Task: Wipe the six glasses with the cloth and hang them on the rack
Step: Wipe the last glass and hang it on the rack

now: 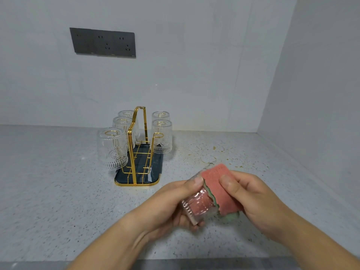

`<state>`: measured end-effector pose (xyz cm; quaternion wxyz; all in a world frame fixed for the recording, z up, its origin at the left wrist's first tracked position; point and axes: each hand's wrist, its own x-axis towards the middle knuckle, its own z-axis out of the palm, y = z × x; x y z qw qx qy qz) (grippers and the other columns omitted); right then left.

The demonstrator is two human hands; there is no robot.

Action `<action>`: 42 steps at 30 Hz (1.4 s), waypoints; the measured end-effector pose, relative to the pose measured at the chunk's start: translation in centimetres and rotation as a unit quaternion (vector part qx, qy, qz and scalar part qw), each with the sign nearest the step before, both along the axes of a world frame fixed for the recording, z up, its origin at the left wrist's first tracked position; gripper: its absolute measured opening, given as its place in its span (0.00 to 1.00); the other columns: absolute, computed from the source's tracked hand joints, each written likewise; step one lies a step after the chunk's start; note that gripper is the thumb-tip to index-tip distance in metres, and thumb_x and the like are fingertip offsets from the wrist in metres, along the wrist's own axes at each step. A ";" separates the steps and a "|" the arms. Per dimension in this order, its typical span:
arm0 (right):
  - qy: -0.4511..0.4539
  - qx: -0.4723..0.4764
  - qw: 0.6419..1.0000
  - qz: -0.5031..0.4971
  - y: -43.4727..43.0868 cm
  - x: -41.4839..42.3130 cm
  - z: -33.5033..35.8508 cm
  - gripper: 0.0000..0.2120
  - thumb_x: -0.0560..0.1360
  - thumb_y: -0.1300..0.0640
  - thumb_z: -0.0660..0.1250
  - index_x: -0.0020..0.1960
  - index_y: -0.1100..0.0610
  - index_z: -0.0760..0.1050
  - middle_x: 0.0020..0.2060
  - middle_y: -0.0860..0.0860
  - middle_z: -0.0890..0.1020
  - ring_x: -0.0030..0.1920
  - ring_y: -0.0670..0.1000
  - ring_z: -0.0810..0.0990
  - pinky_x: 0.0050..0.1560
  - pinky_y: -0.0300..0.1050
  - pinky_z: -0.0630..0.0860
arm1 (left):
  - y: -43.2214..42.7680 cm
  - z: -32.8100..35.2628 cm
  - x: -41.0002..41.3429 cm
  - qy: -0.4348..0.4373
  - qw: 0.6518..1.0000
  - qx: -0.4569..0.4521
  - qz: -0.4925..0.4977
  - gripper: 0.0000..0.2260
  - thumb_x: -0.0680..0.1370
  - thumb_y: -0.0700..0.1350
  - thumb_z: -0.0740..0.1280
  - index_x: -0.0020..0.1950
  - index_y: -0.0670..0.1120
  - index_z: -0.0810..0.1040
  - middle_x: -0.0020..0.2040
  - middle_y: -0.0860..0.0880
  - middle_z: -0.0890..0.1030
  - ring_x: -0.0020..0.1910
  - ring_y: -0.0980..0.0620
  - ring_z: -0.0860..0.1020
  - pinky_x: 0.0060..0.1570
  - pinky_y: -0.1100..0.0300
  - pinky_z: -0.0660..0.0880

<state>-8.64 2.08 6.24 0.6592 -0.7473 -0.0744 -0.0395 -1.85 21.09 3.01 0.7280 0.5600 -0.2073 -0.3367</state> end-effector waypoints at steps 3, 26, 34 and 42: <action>-0.006 -0.012 0.999 -0.036 0.1 0.1 -0.6 0.17 0.77 0.47 0.62 0.47 0.55 0.86 0.41 0.59 0.88 0.40 0.53 0.86 0.43 0.44 0.81 | -0.3 -0.1 -0.4 -0.195 0.972 0.083 0.098 0.22 0.67 0.62 0.79 0.58 0.54 0.84 0.51 0.51 0.87 0.47 0.54 0.85 0.50 0.56 0.81; -0.016 0.060 0.990 -0.130 0.2 0.4 -1.0 0.22 0.78 0.46 0.62 0.48 0.62 0.86 0.44 0.65 0.87 0.48 0.68 0.86 0.56 0.60 0.81 | -1.1 -1.2 -0.7 -0.571 0.774 0.164 0.220 0.29 0.70 0.59 0.78 0.66 0.61 0.68 0.60 0.62 0.73 0.59 0.60 0.76 0.61 0.67 0.72; -0.048 -0.013 0.991 -0.122 -0.2 -0.8 -0.9 0.19 0.79 0.47 0.61 0.48 0.58 0.85 0.40 0.63 0.87 0.42 0.66 0.85 0.42 0.49 0.81 | -1.1 1.4 -1.2 0.021 0.998 0.050 0.031 0.27 0.71 0.58 0.76 0.62 0.43 0.78 0.48 0.42 0.87 0.42 0.43 0.85 0.41 0.49 0.85; -0.029 -0.031 0.993 -0.111 0.2 -0.5 -0.8 0.20 0.75 0.43 0.63 0.46 0.57 0.86 0.38 0.60 0.87 0.37 0.62 0.85 0.38 0.43 0.81 | -1.3 -1.5 -0.8 -0.457 0.856 0.130 0.204 0.27 0.70 0.48 0.80 0.66 0.55 0.74 0.57 0.59 0.80 0.55 0.61 0.81 0.55 0.66 0.76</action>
